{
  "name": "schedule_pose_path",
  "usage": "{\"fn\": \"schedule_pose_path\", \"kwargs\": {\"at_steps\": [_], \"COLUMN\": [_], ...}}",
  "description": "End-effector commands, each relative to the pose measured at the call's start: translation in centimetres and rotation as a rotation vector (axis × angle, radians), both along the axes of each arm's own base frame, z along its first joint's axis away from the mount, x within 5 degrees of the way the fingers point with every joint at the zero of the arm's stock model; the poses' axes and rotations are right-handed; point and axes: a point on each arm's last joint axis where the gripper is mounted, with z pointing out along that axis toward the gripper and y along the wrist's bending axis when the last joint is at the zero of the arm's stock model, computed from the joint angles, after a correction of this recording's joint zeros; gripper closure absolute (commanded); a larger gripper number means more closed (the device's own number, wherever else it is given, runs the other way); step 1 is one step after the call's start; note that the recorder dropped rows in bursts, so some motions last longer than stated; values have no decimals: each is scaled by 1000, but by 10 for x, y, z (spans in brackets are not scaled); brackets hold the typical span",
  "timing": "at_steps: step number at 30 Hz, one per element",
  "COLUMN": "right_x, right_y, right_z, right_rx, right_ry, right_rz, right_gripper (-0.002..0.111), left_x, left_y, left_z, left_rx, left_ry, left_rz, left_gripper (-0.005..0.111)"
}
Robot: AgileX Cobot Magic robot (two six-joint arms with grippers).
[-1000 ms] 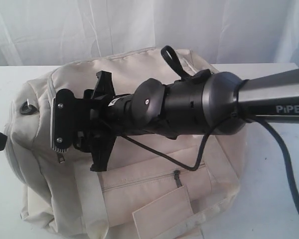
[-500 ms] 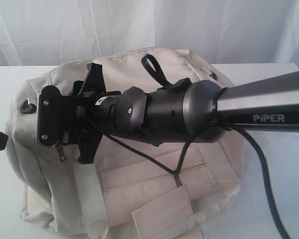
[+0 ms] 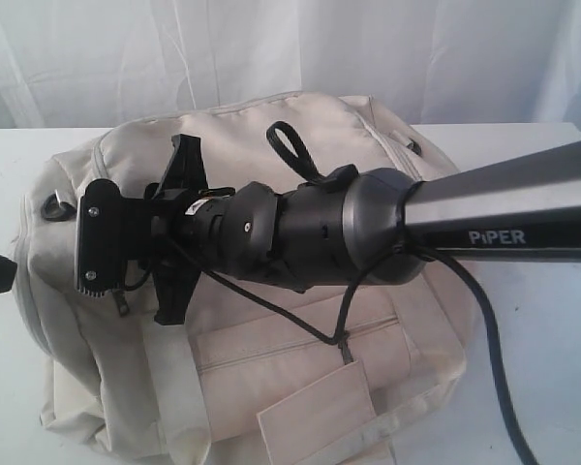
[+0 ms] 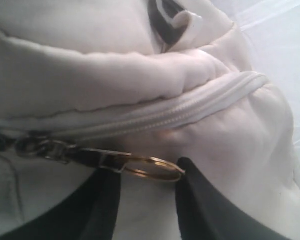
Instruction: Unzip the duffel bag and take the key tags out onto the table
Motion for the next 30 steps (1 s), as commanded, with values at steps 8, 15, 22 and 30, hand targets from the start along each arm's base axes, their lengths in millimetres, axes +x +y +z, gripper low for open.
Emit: {"fn": "schedule_pose_path", "kwargs": {"at_steps": [8,15,22,30], "right_x": [6,7,12,33], "right_y": [-4,-2,5,18], "right_z": [28,49,66,66], "right_rx": [202,280,325,347], "right_ry": [26,41,30,18], "right_rz": [-151,-161,-149,-164], "right_gripper": [108,108,108,108], "left_x": [-2,-2,-2,1], "left_y": [-1,-1,-1,-1], "left_z": [0,0,0,-2], "left_rx": [-18,-24,-28,-30], "left_ry": [7,4,3,-12], "left_rz": [-1,1,2,15], "left_gripper": [107,107,107,107]}}
